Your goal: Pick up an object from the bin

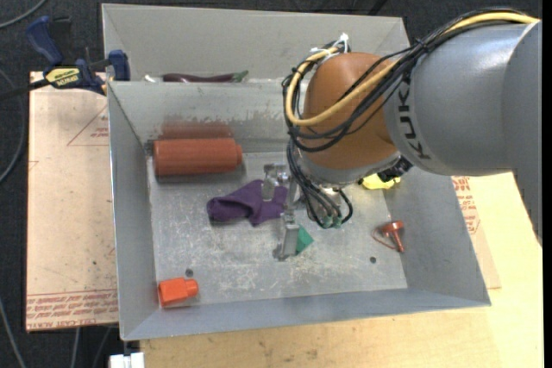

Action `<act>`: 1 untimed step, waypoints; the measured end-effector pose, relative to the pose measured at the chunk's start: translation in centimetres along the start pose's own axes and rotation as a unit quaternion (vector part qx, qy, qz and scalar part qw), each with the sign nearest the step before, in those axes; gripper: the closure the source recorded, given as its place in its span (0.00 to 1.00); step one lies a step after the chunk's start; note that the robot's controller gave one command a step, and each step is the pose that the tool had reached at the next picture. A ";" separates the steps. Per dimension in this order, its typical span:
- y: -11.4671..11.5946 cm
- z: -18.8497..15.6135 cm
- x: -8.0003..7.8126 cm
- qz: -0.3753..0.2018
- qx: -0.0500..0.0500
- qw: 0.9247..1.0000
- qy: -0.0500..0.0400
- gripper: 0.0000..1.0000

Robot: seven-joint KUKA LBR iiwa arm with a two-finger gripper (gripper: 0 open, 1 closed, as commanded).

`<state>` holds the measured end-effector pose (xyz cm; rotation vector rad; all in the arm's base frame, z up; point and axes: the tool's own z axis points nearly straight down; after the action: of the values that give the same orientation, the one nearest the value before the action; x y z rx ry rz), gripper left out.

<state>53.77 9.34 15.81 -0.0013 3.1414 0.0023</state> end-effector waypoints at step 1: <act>1.2 2.7 -2.9 -0.006 -0.001 1.000 -0.002 0.00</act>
Offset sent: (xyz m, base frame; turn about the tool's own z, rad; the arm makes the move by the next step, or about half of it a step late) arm 0.0531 0.0334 -0.0881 0.2952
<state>56.67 10.56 13.14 -0.0196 3.1369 0.0041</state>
